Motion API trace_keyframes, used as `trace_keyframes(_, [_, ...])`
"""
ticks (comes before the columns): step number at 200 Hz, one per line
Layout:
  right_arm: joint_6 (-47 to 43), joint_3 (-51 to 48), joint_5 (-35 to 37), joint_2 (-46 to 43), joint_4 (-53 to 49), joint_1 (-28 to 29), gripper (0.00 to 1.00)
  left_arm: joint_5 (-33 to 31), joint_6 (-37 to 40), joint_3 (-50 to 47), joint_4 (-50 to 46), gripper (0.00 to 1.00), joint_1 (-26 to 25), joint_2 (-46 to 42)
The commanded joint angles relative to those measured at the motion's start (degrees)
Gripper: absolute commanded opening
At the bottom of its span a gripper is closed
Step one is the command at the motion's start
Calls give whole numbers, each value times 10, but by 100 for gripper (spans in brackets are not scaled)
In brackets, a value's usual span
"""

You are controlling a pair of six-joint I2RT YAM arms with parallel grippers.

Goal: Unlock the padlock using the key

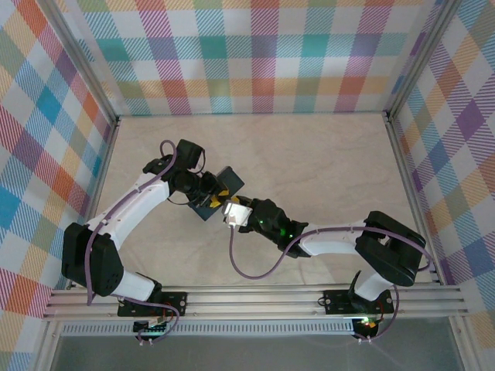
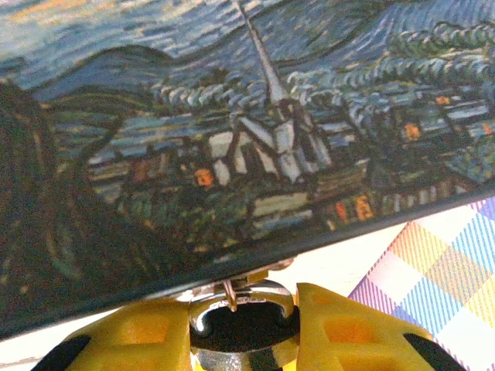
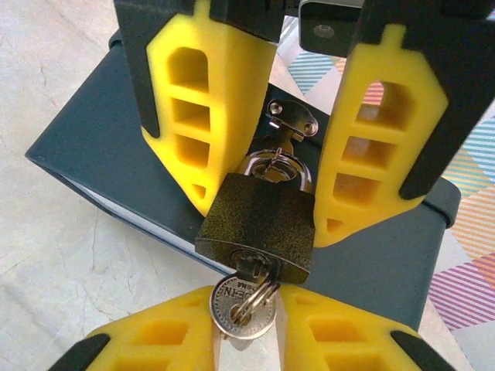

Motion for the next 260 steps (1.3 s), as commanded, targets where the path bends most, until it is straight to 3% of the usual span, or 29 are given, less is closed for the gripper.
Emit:
trace_keyframes(1, [18,15,14,-25,44,5,28,14,-3,10,17,6,-6,-6])
trace_keyframes(44, [18,9,18,-39,49,4,33,14,-5,15,19,6,-7,-3])
trace_keyframes(107, [12,0,20,-39,82,11,27,14,-9,11,25,6,-10,-2])
trace_keyframes(165, [8,0,34,-49,89,16,37,14,-10,12,28,6,-11,-1])
trace_keyframes(184, [8,0,32,-49,87,17,37,11,-13,8,32,6,-11,-4])
trace_keyframes(228, [8,3,25,-39,58,18,25,12,-17,5,39,6,-11,-7])
trace_keyframes(260, [29,-19,23,-57,60,18,30,12,-16,12,38,6,-10,0])
